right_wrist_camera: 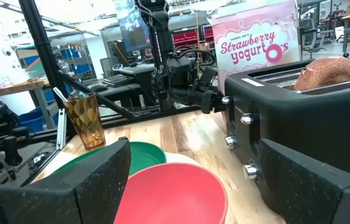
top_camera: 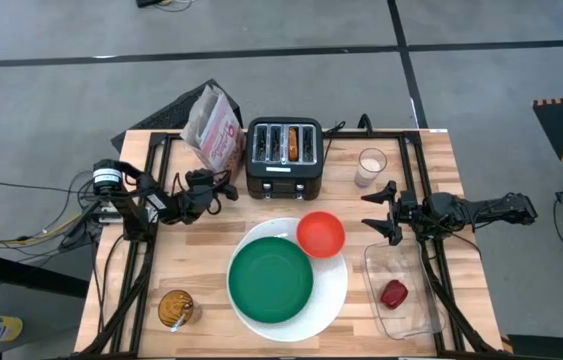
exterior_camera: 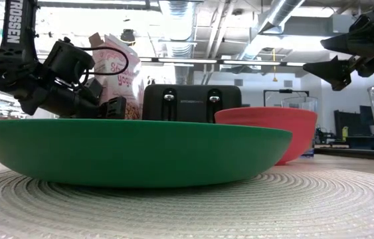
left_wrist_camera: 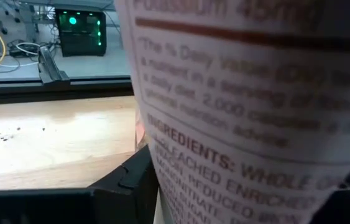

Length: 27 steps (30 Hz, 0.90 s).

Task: Arrange a breakfast setting
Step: Pour the pink cereal box into the orange bowl

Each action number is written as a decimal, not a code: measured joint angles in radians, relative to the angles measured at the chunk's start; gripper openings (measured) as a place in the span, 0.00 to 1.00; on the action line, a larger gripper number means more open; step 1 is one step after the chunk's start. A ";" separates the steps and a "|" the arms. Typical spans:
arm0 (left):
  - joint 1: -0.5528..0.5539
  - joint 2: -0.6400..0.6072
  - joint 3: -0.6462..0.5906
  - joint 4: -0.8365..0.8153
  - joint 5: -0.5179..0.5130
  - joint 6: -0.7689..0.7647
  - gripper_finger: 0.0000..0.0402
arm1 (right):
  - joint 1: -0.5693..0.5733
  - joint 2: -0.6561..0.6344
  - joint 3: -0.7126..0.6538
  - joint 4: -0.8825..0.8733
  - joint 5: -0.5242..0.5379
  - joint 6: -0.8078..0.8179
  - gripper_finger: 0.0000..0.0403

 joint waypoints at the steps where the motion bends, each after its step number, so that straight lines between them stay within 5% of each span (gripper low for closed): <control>1: 0.000 -0.003 0.000 -0.002 0.001 0.000 0.39 | 0.000 0.000 0.000 0.000 0.000 0.000 0.92; 10: -0.001 -0.155 0.000 -0.180 0.014 0.043 0.38 | 0.000 0.000 0.000 0.000 0.000 0.000 0.92; 27: -0.003 -0.820 0.000 -0.968 0.063 0.003 0.38 | 0.000 0.000 0.000 0.000 0.000 0.000 0.92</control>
